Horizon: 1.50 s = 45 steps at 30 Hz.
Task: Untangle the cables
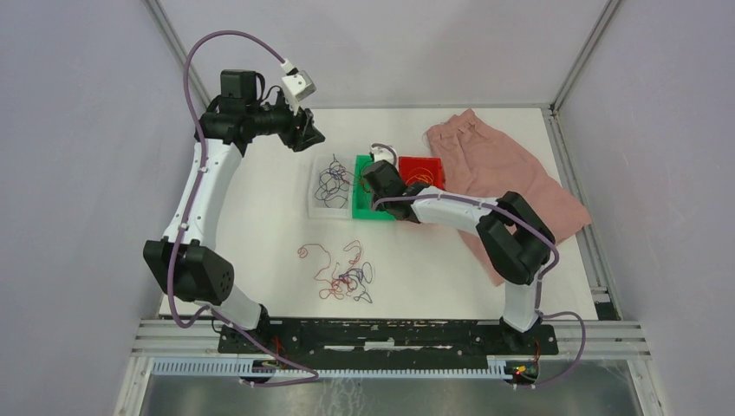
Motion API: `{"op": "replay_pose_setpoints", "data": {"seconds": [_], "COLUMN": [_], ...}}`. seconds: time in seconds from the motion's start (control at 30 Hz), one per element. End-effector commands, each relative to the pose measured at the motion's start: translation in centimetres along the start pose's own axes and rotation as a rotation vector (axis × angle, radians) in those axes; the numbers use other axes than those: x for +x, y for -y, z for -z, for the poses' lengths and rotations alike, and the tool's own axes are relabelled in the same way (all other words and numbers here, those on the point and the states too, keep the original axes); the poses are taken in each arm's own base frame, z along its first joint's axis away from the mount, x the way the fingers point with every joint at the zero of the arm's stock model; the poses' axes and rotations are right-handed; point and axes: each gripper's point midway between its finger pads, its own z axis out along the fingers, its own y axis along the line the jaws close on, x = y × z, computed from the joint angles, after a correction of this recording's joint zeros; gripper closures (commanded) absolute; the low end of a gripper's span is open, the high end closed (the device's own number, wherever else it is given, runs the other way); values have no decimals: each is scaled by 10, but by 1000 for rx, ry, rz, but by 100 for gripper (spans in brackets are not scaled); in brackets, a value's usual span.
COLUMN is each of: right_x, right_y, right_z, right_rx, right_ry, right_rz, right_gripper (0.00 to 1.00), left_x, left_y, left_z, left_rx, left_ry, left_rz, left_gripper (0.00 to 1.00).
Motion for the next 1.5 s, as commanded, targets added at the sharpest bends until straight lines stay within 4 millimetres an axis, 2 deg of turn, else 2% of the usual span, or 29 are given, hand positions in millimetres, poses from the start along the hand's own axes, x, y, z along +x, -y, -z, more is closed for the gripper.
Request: {"op": "replay_pose_setpoints", "data": {"seconds": [0.0,0.17,0.33,0.43,0.5,0.57,0.63,0.73,0.9,1.13,1.3,1.47], "right_x": [-17,-19,-3,-1,-5,-15,-29,-53,-78,-94,-112,-114], "right_y": [8,-1,0,1,-1,-4,-7,-11,-14,-26,-54,-80], "right_z": [-8,-30,-57,-63,-59,-49,-35,-11,16,34,36,20], "right_rx": [73,84,119,119,98,67,23,-35,-99,-183,-282,-256], "right_ry": [-7,-35,-89,-110,-106,-82,-45,12,55,85,117,100], "right_rz": [87,130,164,165,158,140,111,67,22,-26,-10,68], "right_gripper": [100,100,100,100,94,80,65,54,51,50,48,47], "left_x": [-23,-24,-25,-24,-25,-24,-24,-24,-25,-26,-25,-25], "left_y": [8,8,9,9,9,9,8,9,10,9,10,10], "left_z": [14,15,16,17,16,16,15,15,17,18,18,18], "left_rx": [-1,0,-2,-3,-3,-1,-1,0,-2,-8,-5,-6], "left_ry": [64,66,67,67,67,66,66,66,70,69,68,69], "left_rz": [-41,-40,-42,-44,-45,-46,-42,-43,-46,-54,-51,-54], "left_gripper": [37,37,37,37,37,37,37,37,37,37,37,37]}}
